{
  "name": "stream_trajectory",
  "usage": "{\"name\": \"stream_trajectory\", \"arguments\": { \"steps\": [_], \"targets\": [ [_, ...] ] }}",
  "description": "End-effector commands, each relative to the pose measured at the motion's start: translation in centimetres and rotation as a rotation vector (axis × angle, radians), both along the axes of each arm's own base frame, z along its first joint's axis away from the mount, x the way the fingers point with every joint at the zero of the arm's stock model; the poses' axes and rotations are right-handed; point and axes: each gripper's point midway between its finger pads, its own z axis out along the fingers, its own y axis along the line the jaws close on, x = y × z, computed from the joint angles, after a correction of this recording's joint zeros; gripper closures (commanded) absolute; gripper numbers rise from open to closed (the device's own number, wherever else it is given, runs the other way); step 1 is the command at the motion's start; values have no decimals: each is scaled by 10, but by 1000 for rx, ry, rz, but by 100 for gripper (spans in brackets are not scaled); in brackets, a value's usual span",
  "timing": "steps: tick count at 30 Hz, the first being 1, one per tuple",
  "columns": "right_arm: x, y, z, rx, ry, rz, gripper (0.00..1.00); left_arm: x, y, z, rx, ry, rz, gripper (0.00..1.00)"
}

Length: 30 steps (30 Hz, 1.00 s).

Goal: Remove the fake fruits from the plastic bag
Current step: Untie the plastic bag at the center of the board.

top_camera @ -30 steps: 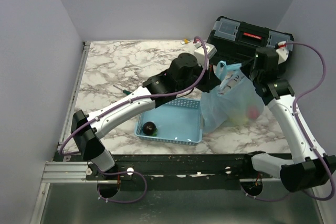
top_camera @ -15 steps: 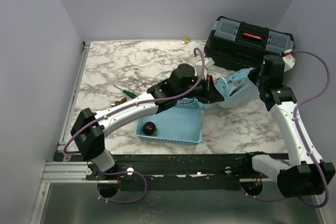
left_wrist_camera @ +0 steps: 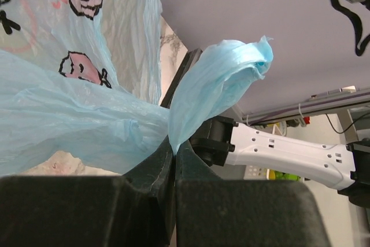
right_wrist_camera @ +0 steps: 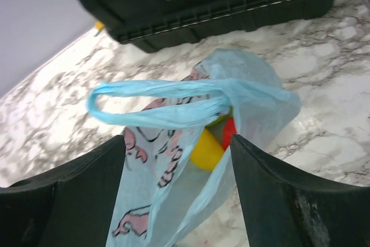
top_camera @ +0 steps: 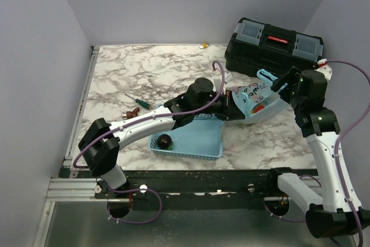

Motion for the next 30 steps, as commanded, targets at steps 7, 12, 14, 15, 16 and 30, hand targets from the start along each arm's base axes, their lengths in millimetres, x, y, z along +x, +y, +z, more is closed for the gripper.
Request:
{"name": "stream_trajectory", "arguments": {
  "steps": [7,12,14,15,16,30],
  "targets": [
    [-45,79,8,149,66,464,20,10,10,33,4,-150,42,64],
    [-47,85,-22,190,145,488,28,22,20,30,120,-203,85,29],
    [-48,87,-27,199,149,493,30,25,23,32,146,-234,97,20],
    [-49,86,-30,201,151,486,31,25,23,33,150,-247,91,18],
    [-49,85,-31,203,146,475,31,23,21,34,157,-265,80,16],
    [-45,119,-5,498,23,515,40,-6,-6,47,345,-802,-43,1]
  ]
}}
